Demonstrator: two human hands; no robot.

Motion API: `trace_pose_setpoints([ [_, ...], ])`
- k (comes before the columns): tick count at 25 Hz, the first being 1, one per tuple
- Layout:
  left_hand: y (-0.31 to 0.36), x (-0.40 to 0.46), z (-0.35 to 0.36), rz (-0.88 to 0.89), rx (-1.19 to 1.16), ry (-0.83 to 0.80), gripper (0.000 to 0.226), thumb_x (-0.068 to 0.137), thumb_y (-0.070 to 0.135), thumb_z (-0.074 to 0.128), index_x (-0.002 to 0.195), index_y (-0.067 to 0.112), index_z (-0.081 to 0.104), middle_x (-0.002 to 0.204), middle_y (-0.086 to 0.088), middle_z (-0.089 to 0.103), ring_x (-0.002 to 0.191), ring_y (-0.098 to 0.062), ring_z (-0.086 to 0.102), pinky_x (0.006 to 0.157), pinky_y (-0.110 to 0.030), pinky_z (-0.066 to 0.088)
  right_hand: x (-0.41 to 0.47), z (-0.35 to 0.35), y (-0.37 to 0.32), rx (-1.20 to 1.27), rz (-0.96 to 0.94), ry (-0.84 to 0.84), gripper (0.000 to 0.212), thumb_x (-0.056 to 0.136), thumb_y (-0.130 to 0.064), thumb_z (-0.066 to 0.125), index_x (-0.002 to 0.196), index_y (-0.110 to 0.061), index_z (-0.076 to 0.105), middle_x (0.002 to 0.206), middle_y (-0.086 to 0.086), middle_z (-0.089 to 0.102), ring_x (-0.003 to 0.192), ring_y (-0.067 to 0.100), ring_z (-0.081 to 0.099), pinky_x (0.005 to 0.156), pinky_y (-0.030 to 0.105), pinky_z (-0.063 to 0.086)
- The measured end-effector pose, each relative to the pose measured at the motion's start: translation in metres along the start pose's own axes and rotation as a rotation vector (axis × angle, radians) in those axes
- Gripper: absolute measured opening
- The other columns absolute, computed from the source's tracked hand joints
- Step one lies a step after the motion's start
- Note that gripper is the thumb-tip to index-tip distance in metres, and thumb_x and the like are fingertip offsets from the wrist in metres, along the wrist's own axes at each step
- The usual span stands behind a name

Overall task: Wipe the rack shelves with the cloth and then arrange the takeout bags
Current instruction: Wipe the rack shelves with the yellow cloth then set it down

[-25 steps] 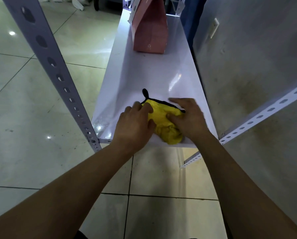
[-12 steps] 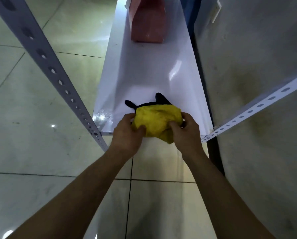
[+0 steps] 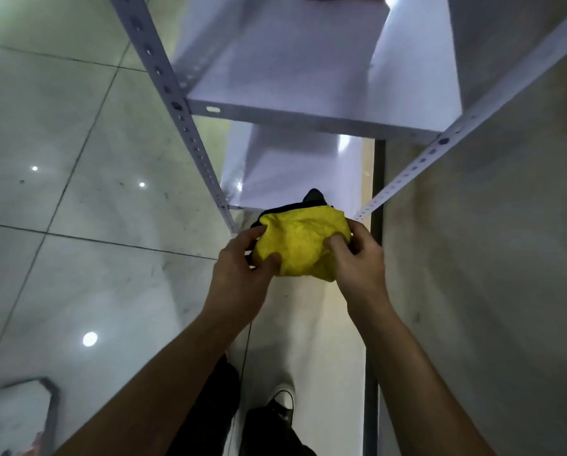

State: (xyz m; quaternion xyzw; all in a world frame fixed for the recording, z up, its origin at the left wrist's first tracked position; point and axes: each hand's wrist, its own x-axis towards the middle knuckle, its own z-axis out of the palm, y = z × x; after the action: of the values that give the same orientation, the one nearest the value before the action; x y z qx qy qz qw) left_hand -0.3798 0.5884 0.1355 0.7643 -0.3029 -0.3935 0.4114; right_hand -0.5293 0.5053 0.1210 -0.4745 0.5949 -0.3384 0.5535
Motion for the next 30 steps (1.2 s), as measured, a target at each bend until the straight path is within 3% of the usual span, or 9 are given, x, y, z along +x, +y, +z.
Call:
trace_pose_setpoints([
  [4, 0.089, -0.072, -0.035, -0.016, -0.038, -0.027, 0.05, 0.087, 0.012, 0.072, 0.135, 0.021, 0.06, 0.12, 0.0, 0.068, 0.1, -0.014, 0.067, 0.078, -0.021, 0.053, -0.064, -0.033, -0.094, 0.016, 0.004, -0.001, 0.022, 0.095, -0.015, 0.061, 0.113, -0.024, 0.07, 0.097, -0.005, 0.073, 0.09, 0.009, 0.068, 0.065, 0.017, 0.054],
  [8, 0.173, -0.115, -0.066, 0.03, -0.085, 0.001, 0.049, 0.087, 0.011, 0.072, 0.133, 0.023, 0.061, 0.118, 0.004, 0.068, 0.1, -0.012, 0.067, 0.079, -0.022, 0.055, -0.103, -0.054, -0.192, 0.044, -0.025, -0.026, 0.023, 0.096, -0.011, 0.059, 0.104, -0.029, 0.072, 0.093, -0.01, 0.075, 0.086, 0.005, 0.069, 0.063, 0.017, 0.053],
  [11, 0.231, -0.136, -0.081, 0.09, -0.131, 0.005, 0.045, 0.087, 0.009, 0.071, 0.129, 0.025, 0.063, 0.115, 0.006, 0.07, 0.098, -0.012, 0.067, 0.072, -0.014, 0.053, -0.119, -0.065, -0.262, 0.055, -0.077, -0.058, 0.027, 0.096, -0.008, 0.057, 0.099, -0.03, 0.072, 0.092, -0.01, 0.075, 0.087, 0.008, 0.07, 0.068, 0.02, 0.055],
  [17, 0.363, -0.15, -0.122, 0.293, -0.181, 0.0, 0.047, 0.088, 0.008, 0.071, 0.132, 0.023, 0.061, 0.119, 0.003, 0.068, 0.099, -0.007, 0.066, 0.073, -0.013, 0.054, -0.132, -0.089, -0.412, 0.041, -0.284, -0.037, 0.018, 0.093, -0.004, 0.056, 0.094, -0.016, 0.07, 0.089, 0.014, 0.07, 0.078, 0.011, 0.061, 0.067, 0.028, 0.054],
  [20, 0.42, -0.138, -0.141, 0.434, -0.185, -0.027, 0.047, 0.088, 0.012, 0.072, 0.132, 0.025, 0.06, 0.12, 0.007, 0.065, 0.097, 0.002, 0.063, 0.073, -0.008, 0.051, -0.123, -0.095, -0.474, 0.048, -0.376, -0.013, 0.012, 0.087, -0.017, 0.057, 0.088, -0.021, 0.068, 0.081, 0.003, 0.065, 0.07, 0.005, 0.059, 0.06, 0.021, 0.051],
  [22, 0.451, -0.122, -0.15, 0.519, -0.154, -0.037, 0.048, 0.089, 0.015, 0.072, 0.134, 0.026, 0.058, 0.122, 0.008, 0.061, 0.1, 0.0, 0.062, 0.074, -0.009, 0.051, -0.109, -0.095, -0.507, 0.026, -0.438, 0.034, 0.014, 0.086, -0.019, 0.054, 0.089, -0.017, 0.067, 0.079, 0.0, 0.065, 0.066, 0.001, 0.058, 0.057, 0.015, 0.05],
  [24, 0.477, -0.099, -0.152, 0.562, -0.102, -0.03, 0.049, 0.09, 0.016, 0.071, 0.135, 0.024, 0.056, 0.125, 0.006, 0.058, 0.105, -0.009, 0.061, 0.079, -0.014, 0.052, -0.087, -0.092, -0.532, -0.038, -0.441, 0.104, 0.016, 0.091, -0.016, 0.052, 0.095, -0.01, 0.067, 0.083, 0.004, 0.066, 0.071, 0.005, 0.059, 0.058, 0.017, 0.05],
  [27, 0.5, -0.062, -0.146, 0.604, -0.049, -0.047, 0.049, 0.091, 0.012, 0.067, 0.136, 0.021, 0.054, 0.132, 0.002, 0.057, 0.114, -0.019, 0.059, 0.089, -0.033, 0.055, -0.05, -0.085, -0.552, -0.231, -0.358, 0.138, 0.018, 0.098, -0.018, 0.047, 0.103, -0.01, 0.062, 0.096, 0.009, 0.065, 0.088, 0.02, 0.059, 0.066, 0.028, 0.047],
  [30, 0.506, -0.032, -0.133, 0.653, 0.154, -0.092, 0.041, 0.093, 0.017, 0.064, 0.131, 0.023, 0.053, 0.122, -0.002, 0.058, 0.109, -0.023, 0.057, 0.087, -0.038, 0.052, -0.024, -0.077, -0.554, -0.642, -0.293, 0.215, 0.032, 0.1, -0.016, 0.043, 0.129, -0.009, 0.054, 0.118, 0.014, 0.058, 0.112, 0.032, 0.054, 0.089, 0.038, 0.047],
])
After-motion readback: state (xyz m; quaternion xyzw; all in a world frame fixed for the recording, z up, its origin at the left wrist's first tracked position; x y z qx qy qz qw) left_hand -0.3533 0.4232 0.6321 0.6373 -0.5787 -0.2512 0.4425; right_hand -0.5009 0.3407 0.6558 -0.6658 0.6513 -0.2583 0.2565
